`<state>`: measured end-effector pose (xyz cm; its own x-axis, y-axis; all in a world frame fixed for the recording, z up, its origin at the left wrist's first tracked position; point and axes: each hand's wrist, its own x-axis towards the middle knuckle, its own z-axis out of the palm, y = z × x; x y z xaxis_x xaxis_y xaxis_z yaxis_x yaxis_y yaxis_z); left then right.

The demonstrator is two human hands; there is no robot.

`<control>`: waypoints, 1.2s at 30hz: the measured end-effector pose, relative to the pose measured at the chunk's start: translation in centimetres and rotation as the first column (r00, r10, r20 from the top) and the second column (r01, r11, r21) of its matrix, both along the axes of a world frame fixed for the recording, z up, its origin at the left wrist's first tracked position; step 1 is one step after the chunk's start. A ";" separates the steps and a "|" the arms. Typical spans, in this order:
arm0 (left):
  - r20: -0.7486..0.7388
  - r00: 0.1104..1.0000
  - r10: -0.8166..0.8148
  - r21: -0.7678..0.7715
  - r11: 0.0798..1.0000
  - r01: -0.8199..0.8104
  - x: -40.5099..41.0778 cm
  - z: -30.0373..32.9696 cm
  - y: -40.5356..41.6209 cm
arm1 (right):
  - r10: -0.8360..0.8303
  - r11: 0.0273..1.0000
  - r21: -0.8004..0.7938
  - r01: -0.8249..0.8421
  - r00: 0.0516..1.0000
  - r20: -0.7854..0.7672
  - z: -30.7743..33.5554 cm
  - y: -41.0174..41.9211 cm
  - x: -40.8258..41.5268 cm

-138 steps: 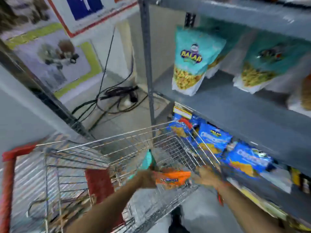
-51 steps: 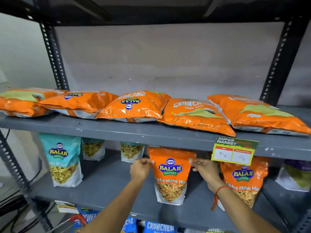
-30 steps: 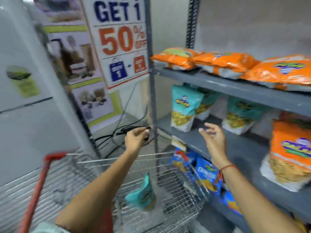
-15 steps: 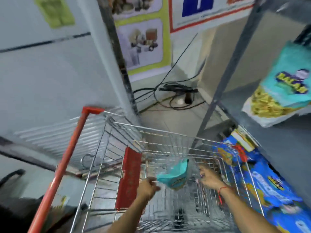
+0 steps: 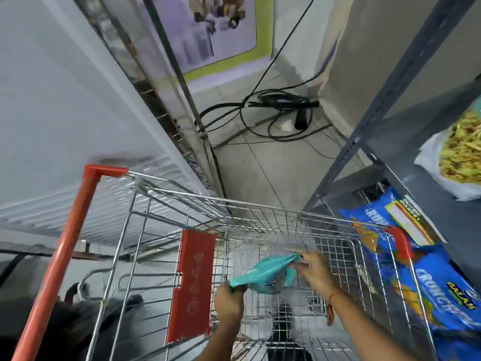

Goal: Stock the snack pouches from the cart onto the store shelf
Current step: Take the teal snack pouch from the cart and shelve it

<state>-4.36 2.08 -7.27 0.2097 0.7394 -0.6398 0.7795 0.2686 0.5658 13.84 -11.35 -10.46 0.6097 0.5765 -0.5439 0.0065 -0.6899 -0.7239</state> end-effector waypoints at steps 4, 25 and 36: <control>0.083 0.991 -0.110 0.051 0.993 0.106 0.3 1.3 2.0 | -0.158 0.986 0.047 0.159 0.987 -0.015 2.3 -1.6 -1.7; 0.744 0.016 -0.668 0.465 0.534 0.706 10.5 40.0 -1.7 | -0.885 0.463 0.738 0.491 0.304 0.353 43.0 -14.4 -11.9; 0.747 -0.181 -0.640 0.520 0.391 0.760 12.0 50.6 -10.2 | -0.947 0.318 0.851 0.417 0.108 0.301 53.4 -20.9 -16.8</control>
